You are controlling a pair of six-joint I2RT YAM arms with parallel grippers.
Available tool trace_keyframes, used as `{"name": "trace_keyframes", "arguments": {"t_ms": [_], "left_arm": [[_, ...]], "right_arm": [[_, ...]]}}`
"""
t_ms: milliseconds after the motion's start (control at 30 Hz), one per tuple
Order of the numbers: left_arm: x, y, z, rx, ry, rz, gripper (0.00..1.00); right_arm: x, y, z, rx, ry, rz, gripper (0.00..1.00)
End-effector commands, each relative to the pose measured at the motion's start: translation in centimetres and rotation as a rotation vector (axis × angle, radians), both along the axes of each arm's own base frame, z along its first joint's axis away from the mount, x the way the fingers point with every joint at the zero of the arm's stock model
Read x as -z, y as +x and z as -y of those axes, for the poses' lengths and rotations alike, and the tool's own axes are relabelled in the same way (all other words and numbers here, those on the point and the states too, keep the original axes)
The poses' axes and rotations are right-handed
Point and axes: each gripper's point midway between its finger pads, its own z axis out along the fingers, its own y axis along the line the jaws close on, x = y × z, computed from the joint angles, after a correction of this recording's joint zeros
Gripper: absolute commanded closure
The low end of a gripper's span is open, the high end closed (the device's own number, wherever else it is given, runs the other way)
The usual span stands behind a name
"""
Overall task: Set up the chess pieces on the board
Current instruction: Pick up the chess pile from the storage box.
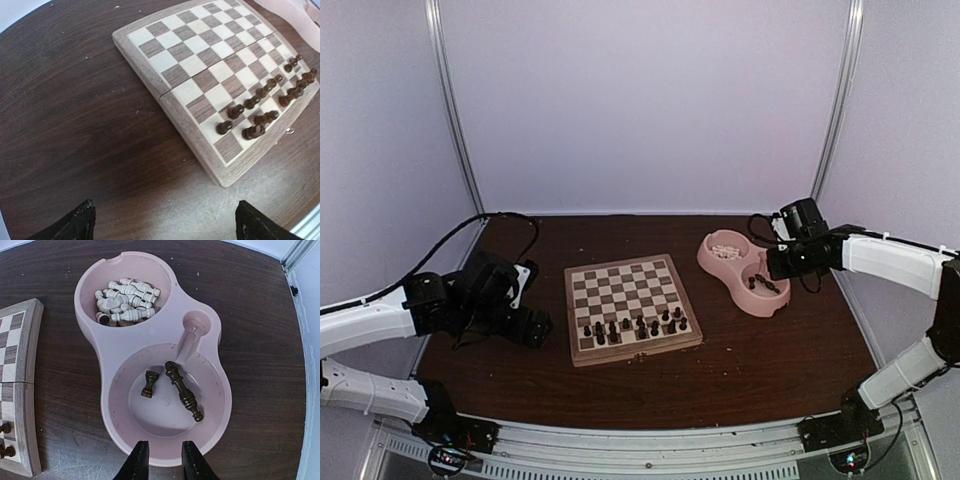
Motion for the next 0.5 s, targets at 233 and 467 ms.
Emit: {"name": "trace_keyframes", "arguments": {"t_ms": [233, 467], "left_arm": [[3.4, -0.4, -2.1, 0.087, 0.037, 0.182, 0.02], [3.9, -1.9, -1.6, 0.166, -0.038, 0.199, 0.02]], "right_arm": [[4.9, 4.4, 0.3, 0.025, 0.004, -0.028, 0.75], [7.1, 6.1, 0.0, 0.022, -0.012, -0.101, 0.8]]}}
